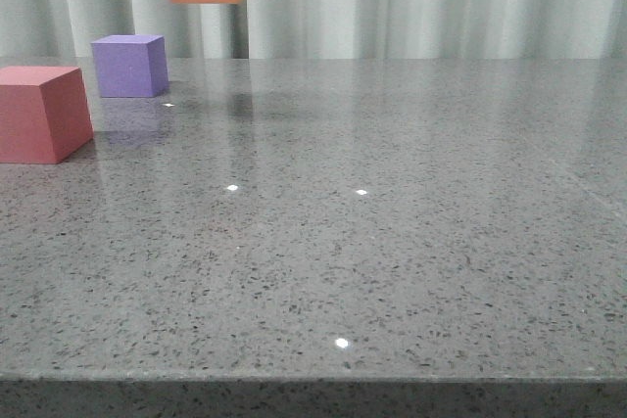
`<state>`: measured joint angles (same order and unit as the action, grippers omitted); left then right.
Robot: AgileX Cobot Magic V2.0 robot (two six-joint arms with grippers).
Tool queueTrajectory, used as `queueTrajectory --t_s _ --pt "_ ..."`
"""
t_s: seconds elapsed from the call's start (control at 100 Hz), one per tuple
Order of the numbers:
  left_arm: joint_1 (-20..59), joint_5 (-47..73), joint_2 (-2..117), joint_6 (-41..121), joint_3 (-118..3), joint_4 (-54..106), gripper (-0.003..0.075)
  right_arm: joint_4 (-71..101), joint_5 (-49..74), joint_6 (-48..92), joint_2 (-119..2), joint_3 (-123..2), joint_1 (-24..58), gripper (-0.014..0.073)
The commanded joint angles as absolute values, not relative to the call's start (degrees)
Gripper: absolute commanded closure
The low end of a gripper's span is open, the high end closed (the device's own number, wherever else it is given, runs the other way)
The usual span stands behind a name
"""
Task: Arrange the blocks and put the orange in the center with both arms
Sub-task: 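Carry the orange cube toward the gap between pink and purple cubes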
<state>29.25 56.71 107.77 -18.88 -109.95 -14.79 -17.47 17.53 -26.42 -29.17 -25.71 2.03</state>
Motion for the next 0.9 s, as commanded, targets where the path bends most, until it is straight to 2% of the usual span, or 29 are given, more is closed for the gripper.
queueTrajectory --t_s 0.0,0.34,0.71,0.89 --pt "26.79 54.78 102.4 -17.58 -108.87 -14.86 0.0438 -18.66 12.8 -26.21 -29.11 -27.06 1.83 0.0662" --pt "17.07 43.92 95.43 -13.69 -91.52 -11.9 0.0438 -18.66 12.8 -26.21 -29.11 -27.06 1.83 0.0662" --pt "14.35 35.57 95.75 -12.24 -85.36 -9.86 0.0438 -18.66 12.8 -26.21 -29.11 -27.06 1.83 0.0662" --pt "14.35 35.45 98.18 -12.24 -85.26 -8.78 0.0438 -18.66 12.8 -26.21 -29.11 -27.06 1.83 0.0662"
